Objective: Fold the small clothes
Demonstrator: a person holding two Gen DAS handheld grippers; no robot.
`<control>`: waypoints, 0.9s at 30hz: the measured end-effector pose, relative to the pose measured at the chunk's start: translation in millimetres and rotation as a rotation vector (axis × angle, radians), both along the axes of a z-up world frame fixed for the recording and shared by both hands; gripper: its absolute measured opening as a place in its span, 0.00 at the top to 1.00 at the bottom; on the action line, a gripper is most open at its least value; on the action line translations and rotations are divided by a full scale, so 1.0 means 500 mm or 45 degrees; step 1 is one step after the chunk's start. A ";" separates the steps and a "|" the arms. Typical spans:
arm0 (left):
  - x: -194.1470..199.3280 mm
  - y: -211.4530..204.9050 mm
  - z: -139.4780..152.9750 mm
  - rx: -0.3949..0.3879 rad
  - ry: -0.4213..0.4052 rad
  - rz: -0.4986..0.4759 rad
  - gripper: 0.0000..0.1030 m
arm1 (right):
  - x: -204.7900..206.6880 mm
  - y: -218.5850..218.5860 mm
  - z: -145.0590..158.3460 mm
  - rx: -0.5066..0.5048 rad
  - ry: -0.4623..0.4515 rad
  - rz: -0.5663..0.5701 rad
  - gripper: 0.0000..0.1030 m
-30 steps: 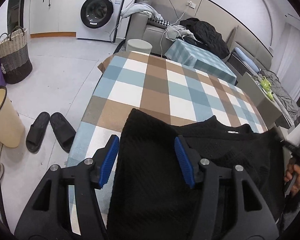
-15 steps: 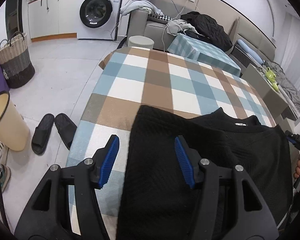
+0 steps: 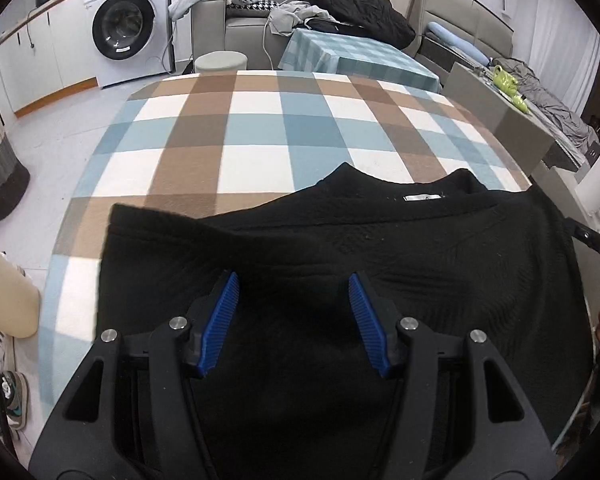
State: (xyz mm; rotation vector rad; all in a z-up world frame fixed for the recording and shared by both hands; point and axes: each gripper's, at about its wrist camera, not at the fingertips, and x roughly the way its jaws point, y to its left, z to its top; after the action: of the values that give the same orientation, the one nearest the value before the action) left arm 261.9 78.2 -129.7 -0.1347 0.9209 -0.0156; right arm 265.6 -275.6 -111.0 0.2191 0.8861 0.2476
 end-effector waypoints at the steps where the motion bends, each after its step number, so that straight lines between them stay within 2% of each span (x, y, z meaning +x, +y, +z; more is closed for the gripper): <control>1: 0.007 -0.008 -0.005 0.017 -0.003 -0.004 0.83 | -0.001 0.004 -0.003 -0.002 0.006 0.007 0.49; 2: 0.015 -0.014 -0.012 0.023 0.013 -0.018 0.96 | 0.000 0.008 -0.006 -0.008 0.012 0.013 0.49; 5: 0.012 -0.017 -0.001 0.046 -0.063 -0.007 0.97 | 0.000 0.013 -0.015 -0.021 0.025 0.023 0.49; 10: 0.009 0.006 0.053 0.016 -0.194 0.031 0.97 | 0.002 0.002 -0.020 -0.009 0.033 0.012 0.49; 12: 0.022 0.017 0.059 0.031 -0.193 0.065 0.97 | 0.005 -0.004 -0.021 -0.001 0.038 0.000 0.49; 13: 0.038 0.020 0.048 0.031 -0.148 0.077 0.96 | 0.008 -0.005 -0.022 -0.003 0.040 -0.005 0.49; 15: 0.061 0.027 0.022 0.027 -0.036 0.099 0.91 | 0.012 -0.008 -0.025 -0.008 0.052 -0.013 0.49; 17: 0.064 0.033 0.003 0.041 0.028 0.107 0.83 | 0.012 -0.009 -0.026 -0.010 0.059 -0.018 0.49; 18: 0.056 0.037 -0.002 0.041 0.024 0.106 0.80 | 0.011 -0.009 -0.025 -0.011 0.058 -0.017 0.49; 19: 0.046 0.042 -0.001 0.040 0.015 0.103 0.73 | 0.010 -0.010 -0.025 -0.012 0.057 -0.014 0.49; 20: 0.035 0.048 0.001 0.046 0.006 0.109 0.62 | 0.010 -0.011 -0.025 -0.016 0.056 -0.010 0.49; 22: 0.009 0.062 0.008 0.062 -0.023 0.125 0.50 | 0.007 -0.018 -0.025 -0.028 0.055 -0.012 0.49; 27: -0.038 0.114 0.017 0.127 -0.048 0.197 0.49 | -0.002 -0.023 -0.027 -0.068 0.058 0.002 0.49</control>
State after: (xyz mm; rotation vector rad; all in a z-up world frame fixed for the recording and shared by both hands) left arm 242.7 135.1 -121.4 -0.1126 0.8697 0.1703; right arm 264.4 -286.9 -124.3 0.1748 0.9366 0.2206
